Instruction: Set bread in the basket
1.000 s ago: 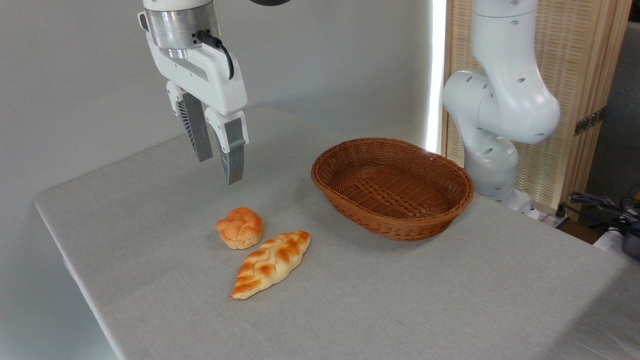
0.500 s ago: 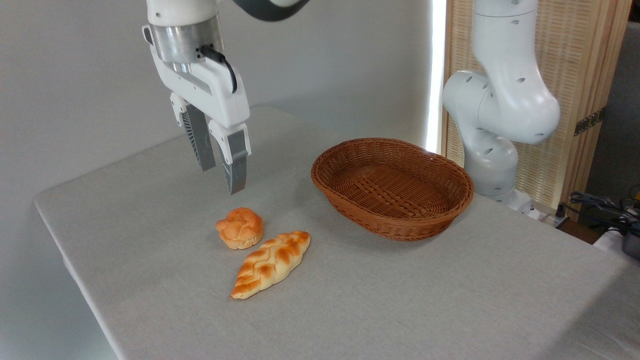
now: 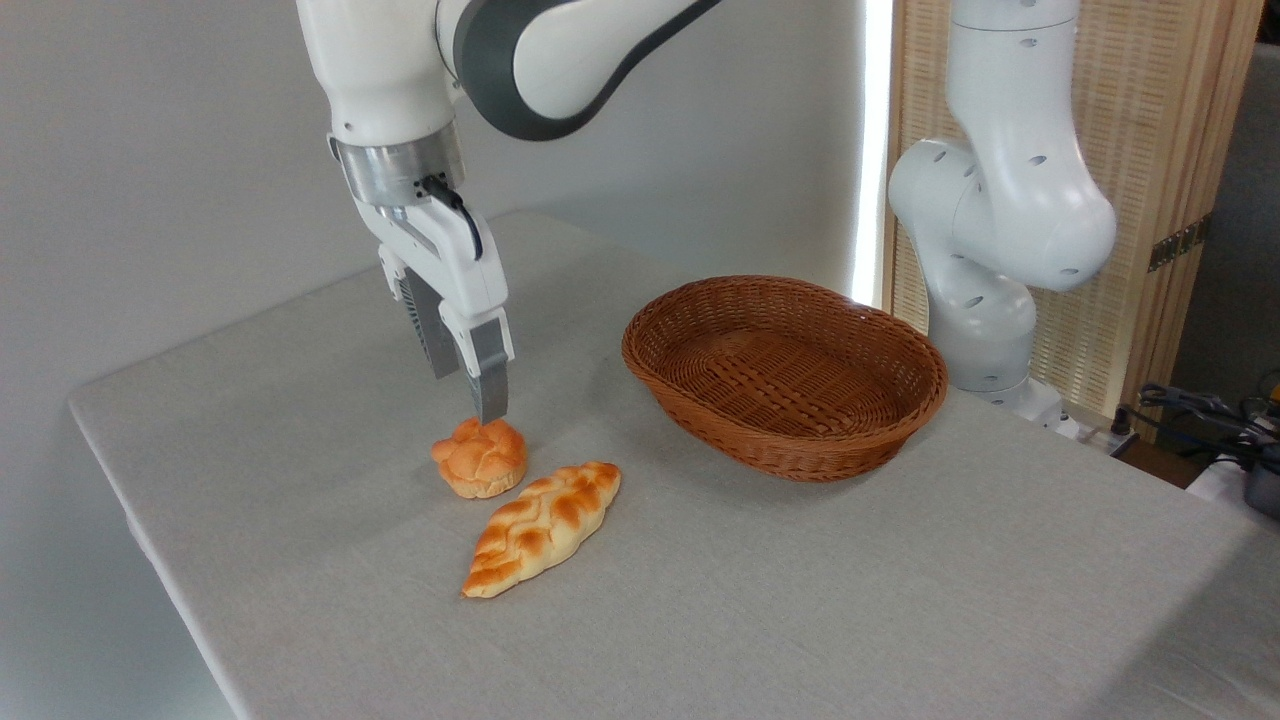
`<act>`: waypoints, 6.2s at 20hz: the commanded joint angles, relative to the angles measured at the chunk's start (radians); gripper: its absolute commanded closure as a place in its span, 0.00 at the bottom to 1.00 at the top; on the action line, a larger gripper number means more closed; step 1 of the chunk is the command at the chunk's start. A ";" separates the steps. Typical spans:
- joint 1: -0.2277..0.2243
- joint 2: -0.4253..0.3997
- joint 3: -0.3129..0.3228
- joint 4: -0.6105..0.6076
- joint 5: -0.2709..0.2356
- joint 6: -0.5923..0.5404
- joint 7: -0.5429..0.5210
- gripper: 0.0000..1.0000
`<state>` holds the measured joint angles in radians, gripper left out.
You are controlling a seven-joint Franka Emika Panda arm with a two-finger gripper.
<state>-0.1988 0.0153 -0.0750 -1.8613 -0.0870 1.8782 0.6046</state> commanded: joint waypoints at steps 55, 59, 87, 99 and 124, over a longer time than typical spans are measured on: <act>-0.074 -0.145 -0.016 -0.093 0.024 0.012 -0.058 0.37; -0.074 -0.244 -0.014 -0.114 0.015 -0.098 -0.089 0.35; -0.074 -0.437 -0.028 -0.437 -0.089 -0.383 -0.137 0.00; -0.076 -0.437 -0.051 -0.402 -0.092 -0.367 -0.135 0.00; -0.048 -0.120 0.127 0.023 -0.056 -0.037 -0.045 0.00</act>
<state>-0.2407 -0.1633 0.0321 -1.9011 -0.1541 1.8454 0.5430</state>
